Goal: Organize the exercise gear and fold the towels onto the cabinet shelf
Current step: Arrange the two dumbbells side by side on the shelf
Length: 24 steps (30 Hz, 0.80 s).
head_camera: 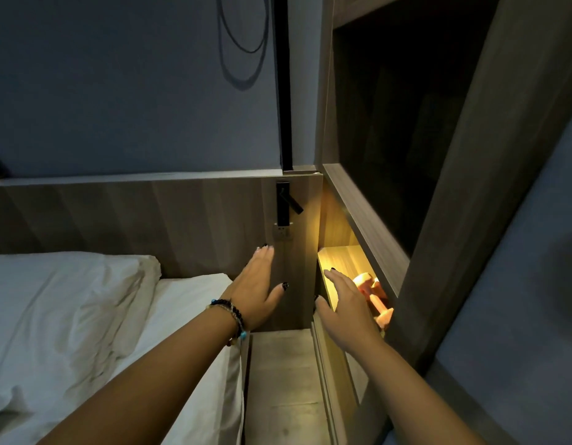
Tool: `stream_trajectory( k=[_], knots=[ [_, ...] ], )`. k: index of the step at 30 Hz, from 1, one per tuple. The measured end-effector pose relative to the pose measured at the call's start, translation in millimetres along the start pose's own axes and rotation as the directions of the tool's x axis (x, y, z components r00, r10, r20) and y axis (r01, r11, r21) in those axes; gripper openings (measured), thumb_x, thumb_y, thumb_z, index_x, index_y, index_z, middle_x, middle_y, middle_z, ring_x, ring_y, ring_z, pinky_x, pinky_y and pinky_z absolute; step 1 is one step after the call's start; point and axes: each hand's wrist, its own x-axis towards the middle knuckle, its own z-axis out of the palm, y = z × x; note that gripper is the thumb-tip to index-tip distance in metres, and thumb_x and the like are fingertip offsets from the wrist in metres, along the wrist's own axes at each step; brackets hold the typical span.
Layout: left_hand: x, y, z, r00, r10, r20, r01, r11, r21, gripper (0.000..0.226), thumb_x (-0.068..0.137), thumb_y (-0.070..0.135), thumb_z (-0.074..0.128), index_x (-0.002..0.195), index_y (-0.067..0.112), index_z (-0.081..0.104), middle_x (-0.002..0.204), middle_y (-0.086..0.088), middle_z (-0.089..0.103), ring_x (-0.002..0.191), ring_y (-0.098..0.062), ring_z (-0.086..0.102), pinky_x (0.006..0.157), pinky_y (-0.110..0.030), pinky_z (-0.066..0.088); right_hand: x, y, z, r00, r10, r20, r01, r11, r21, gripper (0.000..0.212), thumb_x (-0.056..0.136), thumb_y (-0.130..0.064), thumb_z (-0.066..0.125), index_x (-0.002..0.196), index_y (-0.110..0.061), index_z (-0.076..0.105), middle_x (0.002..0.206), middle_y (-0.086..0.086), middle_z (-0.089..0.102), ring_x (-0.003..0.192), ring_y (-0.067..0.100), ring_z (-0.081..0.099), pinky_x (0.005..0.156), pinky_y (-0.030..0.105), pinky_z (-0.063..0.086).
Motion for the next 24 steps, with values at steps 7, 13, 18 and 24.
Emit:
stream_trajectory(
  k=[7, 13, 18, 24],
  knots=[
    [90.1, -39.8, 26.3, 0.991, 0.101, 0.083, -0.099, 0.995, -0.03, 0.074, 0.099, 0.035, 0.046, 0.154, 0.017, 0.0, 0.163, 0.001, 0.0, 0.149, -0.012, 0.0, 0.118, -0.03, 0.014, 72.5, 26.9, 20.7, 0.989, 0.148, 0.0, -0.147, 0.983, -0.107, 0.054, 0.096, -0.032, 0.054, 0.146, -0.03, 0.034, 0.157, -0.008, 0.025, 0.145, 0.014, 0.023, 0.114, 0.04, 0.033],
    [171.0, -81.4, 36.9, 0.971, 0.195, 0.141, -0.187, 0.98, -0.068, 0.076, 0.099, 0.036, 0.045, 0.154, 0.018, -0.004, 0.162, 0.002, -0.003, 0.148, -0.009, -0.004, 0.117, -0.026, 0.01, 150.9, 34.2, 57.5, 0.97, 0.239, 0.044, -0.228, 0.959, -0.169, 0.056, 0.097, -0.033, 0.05, 0.149, -0.03, 0.029, 0.158, -0.009, 0.021, 0.146, 0.013, 0.017, 0.115, 0.035, 0.027],
    [232.7, -107.7, 47.9, 0.945, 0.248, 0.215, -0.241, 0.969, -0.06, 0.077, 0.098, 0.037, 0.045, 0.154, 0.018, -0.004, 0.162, 0.002, -0.003, 0.148, -0.009, -0.006, 0.12, -0.029, 0.01, 199.9, 43.6, 83.0, 0.965, 0.255, 0.066, -0.236, 0.948, -0.213, 0.055, 0.099, -0.033, 0.047, 0.15, -0.031, 0.027, 0.157, -0.012, 0.023, 0.147, 0.007, 0.012, 0.117, 0.034, 0.021],
    [299.4, -120.2, 61.6, 0.924, 0.294, 0.243, -0.289, 0.956, -0.056, 0.077, 0.098, 0.037, 0.046, 0.154, 0.017, -0.003, 0.162, -0.001, -0.003, 0.148, -0.01, -0.005, 0.12, -0.029, 0.008, 252.4, 66.0, 89.8, 0.95, 0.307, 0.066, -0.282, 0.926, -0.251, 0.062, 0.099, -0.033, 0.047, 0.153, -0.022, 0.018, 0.16, -0.005, 0.018, 0.148, 0.011, 0.008, 0.119, 0.03, 0.013]
  ],
)
